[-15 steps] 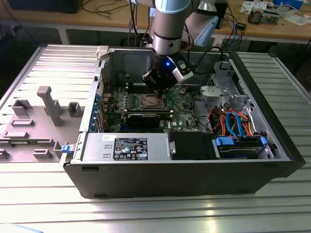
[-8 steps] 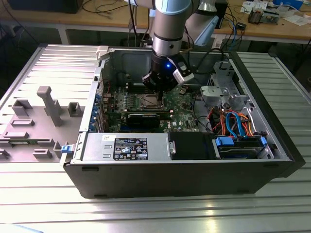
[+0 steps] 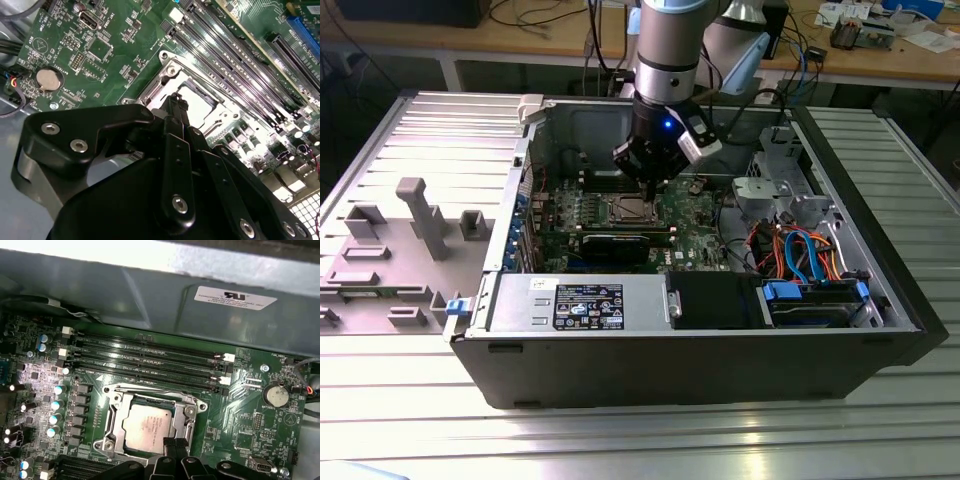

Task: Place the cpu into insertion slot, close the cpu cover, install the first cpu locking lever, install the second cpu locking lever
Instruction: 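Install the first cpu locking lever, then install the second cpu locking lever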

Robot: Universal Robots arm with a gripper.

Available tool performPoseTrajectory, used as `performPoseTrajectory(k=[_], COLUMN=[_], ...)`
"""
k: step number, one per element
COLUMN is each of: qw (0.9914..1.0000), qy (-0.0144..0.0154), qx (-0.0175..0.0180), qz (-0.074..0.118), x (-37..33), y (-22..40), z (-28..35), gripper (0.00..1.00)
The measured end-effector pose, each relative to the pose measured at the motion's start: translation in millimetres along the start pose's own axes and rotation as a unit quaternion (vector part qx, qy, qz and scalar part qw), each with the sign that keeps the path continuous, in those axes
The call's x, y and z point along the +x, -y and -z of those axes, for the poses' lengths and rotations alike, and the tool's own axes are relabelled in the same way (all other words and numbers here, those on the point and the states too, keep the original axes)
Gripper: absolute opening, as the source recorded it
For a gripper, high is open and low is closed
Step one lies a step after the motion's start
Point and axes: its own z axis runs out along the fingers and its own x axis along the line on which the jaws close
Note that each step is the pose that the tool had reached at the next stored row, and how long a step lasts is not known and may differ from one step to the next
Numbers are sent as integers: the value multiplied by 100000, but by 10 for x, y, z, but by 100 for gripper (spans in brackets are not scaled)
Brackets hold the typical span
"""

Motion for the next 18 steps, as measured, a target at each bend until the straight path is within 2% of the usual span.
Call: performPoseTrajectory(k=[10, 18], qw=[100000, 100000], qy=[-9, -6], qx=[11, 4], qz=[0, 5], x=[0, 27], y=[1, 157], z=[3, -7], gripper=[11, 11])
